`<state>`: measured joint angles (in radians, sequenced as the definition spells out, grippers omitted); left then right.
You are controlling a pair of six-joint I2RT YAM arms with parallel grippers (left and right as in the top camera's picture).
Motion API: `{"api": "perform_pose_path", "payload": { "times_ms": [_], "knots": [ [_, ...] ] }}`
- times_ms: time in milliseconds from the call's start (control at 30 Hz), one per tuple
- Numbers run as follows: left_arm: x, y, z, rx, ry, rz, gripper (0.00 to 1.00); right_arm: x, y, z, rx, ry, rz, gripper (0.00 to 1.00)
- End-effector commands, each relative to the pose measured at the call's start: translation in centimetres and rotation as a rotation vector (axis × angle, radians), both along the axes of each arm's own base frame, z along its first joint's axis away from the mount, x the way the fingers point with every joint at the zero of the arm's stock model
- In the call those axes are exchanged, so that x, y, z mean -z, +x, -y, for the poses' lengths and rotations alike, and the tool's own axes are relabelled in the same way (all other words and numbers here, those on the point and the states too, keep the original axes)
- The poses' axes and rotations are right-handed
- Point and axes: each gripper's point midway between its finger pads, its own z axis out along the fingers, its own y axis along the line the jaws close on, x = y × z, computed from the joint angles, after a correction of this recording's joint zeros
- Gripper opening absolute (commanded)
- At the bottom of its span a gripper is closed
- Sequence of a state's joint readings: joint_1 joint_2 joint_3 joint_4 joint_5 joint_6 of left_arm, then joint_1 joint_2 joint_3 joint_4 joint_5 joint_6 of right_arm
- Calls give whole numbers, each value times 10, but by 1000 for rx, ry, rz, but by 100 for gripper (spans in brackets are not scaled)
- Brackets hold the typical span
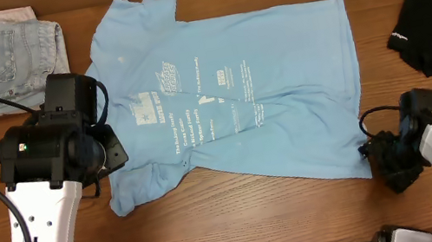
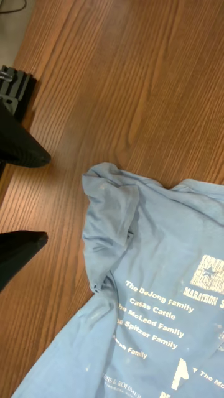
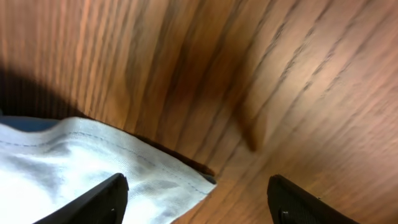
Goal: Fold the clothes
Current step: 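Release the T-shirt and move the right gripper to its lower right hem, then grasp the lower hem corners with both grippers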
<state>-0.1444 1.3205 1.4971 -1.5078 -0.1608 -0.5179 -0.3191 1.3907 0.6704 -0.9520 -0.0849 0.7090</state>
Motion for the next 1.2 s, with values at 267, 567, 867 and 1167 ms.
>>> {"api": "perform_pose_path", "payload": {
  "times_ms": [267,567,867,1167],
  "knots": [
    [0,5,3,1,-9,19,41,15,0,-20,19,96,50,65],
    [0,5,3,1,-9,20,41,15,-6,-23,33,108,24,35],
    [0,5,3,2,-9,18,49,10,0,-7,32,32,25,4],
    [32,-3,49,221,-226,-90,95,-45,25,47,72,-169,30,4]
  ]
}}
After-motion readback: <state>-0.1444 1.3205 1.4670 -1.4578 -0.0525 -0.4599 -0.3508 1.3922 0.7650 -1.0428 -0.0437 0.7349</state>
